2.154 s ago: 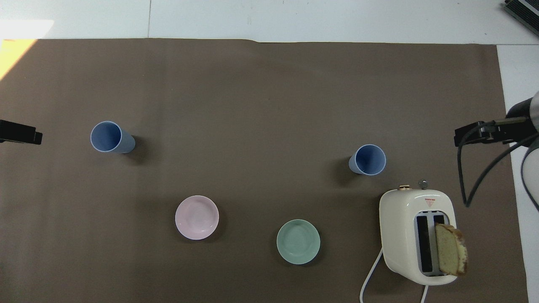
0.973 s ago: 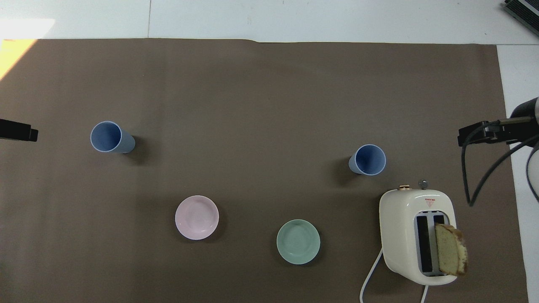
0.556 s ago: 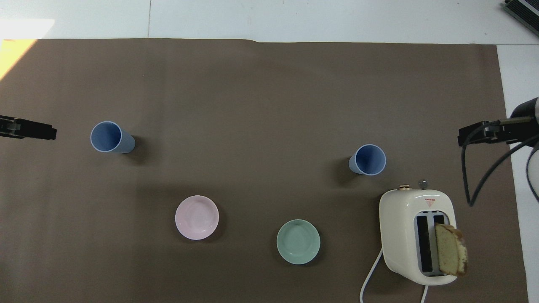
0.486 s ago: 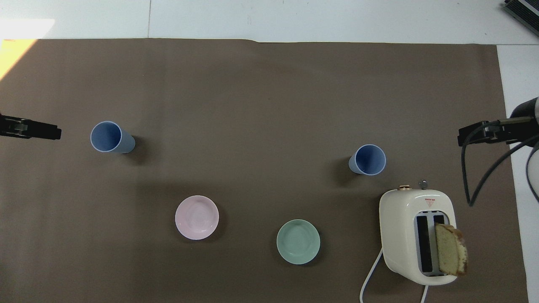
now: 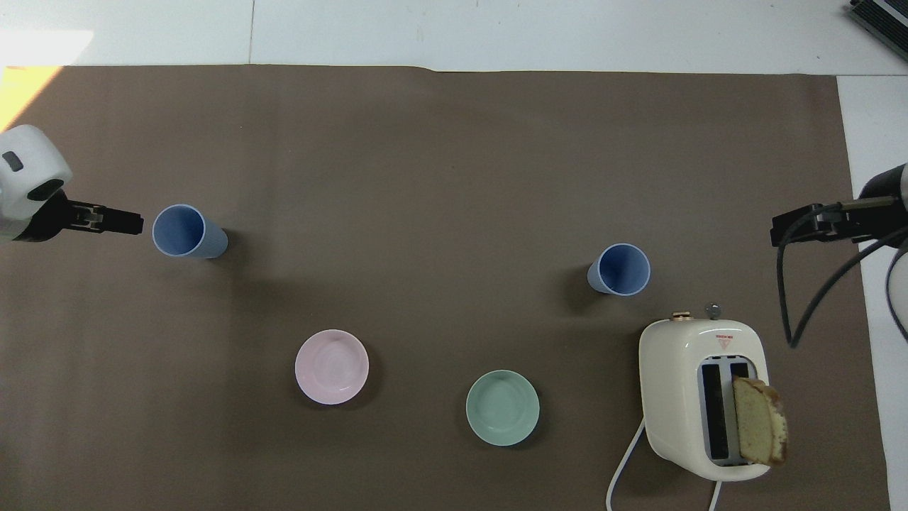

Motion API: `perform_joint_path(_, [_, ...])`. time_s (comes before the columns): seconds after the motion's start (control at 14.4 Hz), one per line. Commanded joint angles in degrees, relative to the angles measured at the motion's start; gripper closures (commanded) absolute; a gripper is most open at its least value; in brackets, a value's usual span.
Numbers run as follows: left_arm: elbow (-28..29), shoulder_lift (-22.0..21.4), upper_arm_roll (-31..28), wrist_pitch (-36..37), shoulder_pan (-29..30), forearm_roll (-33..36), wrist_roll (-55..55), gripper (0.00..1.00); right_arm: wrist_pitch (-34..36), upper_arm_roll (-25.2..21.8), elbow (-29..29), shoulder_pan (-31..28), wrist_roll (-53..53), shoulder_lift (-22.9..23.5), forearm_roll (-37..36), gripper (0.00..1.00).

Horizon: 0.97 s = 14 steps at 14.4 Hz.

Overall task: Stack blue cups with both arms
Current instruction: 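Reach the left gripper to the nearby blue cup and grasp its rim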

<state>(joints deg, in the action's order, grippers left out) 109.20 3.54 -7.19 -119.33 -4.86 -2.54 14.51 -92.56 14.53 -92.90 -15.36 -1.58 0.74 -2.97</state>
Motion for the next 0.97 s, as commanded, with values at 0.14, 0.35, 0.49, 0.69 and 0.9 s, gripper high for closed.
perform_joint_path(0.14, [4.26,3.84,0.43,-9.77,0.47,-1.24,1.23,0.00,-0.60,0.23,-1.41,-0.73,-0.80,-1.18,2.44,0.00])
perform_joint_path(0.35, [7.07,4.46,0.51,-13.29,-0.06,-1.24,1.05,0.00,-0.78,0.23,-1.32,-0.81,-1.32,-1.18,2.36,0.00])
perform_joint_path(0.49, [9.18,4.55,0.51,-17.15,-0.06,-1.67,-1.13,0.00,-0.69,0.14,-1.41,-0.73,-1.32,-1.18,2.36,0.00])
perform_joint_path(0.69, [10.07,4.64,0.60,-17.17,-0.23,-1.68,-2.20,0.23,-0.78,0.14,-1.41,-0.73,-1.24,-1.18,2.36,0.00])
perform_joint_path(0.9, [10.07,4.46,0.51,-16.56,-0.68,-1.68,-2.99,1.00,-0.78,0.23,-1.32,-0.73,-1.06,-1.18,2.36,0.00])
